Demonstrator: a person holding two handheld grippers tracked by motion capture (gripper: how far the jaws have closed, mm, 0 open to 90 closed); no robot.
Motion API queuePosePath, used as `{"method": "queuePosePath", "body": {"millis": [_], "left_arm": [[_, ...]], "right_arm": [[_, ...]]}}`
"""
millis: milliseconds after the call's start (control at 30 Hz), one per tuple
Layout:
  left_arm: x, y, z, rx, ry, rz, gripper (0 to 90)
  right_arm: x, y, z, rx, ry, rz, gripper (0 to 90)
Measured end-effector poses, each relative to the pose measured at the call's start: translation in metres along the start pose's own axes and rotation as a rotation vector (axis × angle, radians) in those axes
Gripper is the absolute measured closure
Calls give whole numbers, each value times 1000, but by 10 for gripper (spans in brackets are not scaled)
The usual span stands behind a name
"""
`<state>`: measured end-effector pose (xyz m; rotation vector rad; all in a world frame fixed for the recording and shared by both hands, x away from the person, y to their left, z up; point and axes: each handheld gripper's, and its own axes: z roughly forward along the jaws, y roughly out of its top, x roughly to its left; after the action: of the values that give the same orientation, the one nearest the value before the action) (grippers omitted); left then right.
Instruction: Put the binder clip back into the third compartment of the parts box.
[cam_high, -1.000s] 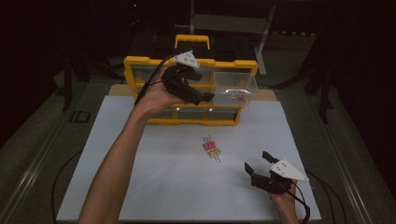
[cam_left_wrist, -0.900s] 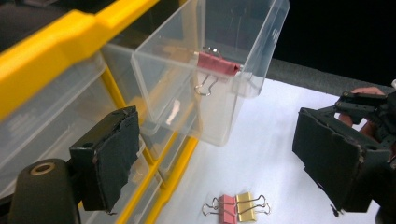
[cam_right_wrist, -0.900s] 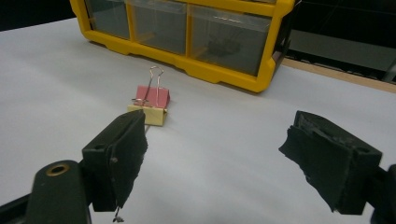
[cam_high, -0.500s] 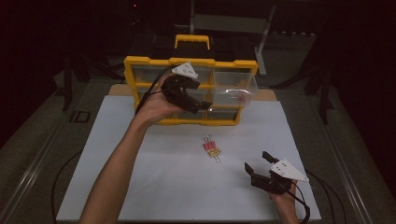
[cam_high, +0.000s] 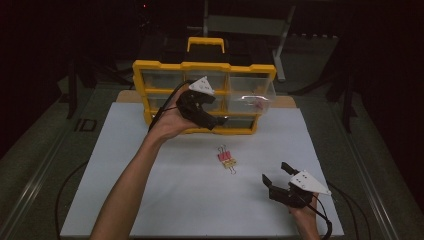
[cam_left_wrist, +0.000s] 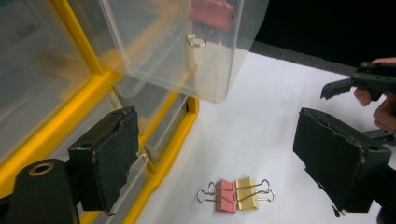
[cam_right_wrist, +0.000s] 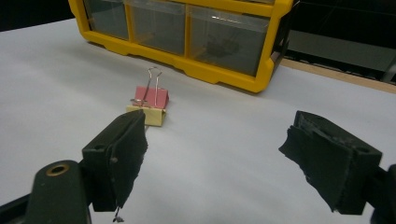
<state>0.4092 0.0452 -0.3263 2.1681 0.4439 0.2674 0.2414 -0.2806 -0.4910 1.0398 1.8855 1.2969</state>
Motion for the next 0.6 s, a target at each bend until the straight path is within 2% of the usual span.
{"method": "queuePosePath", "body": {"millis": [600], "left_arm": [[-7, -24, 25, 53, -10, -5, 153]], "right_arm": [[0, 0, 0, 1, -2, -2, 185]]}}
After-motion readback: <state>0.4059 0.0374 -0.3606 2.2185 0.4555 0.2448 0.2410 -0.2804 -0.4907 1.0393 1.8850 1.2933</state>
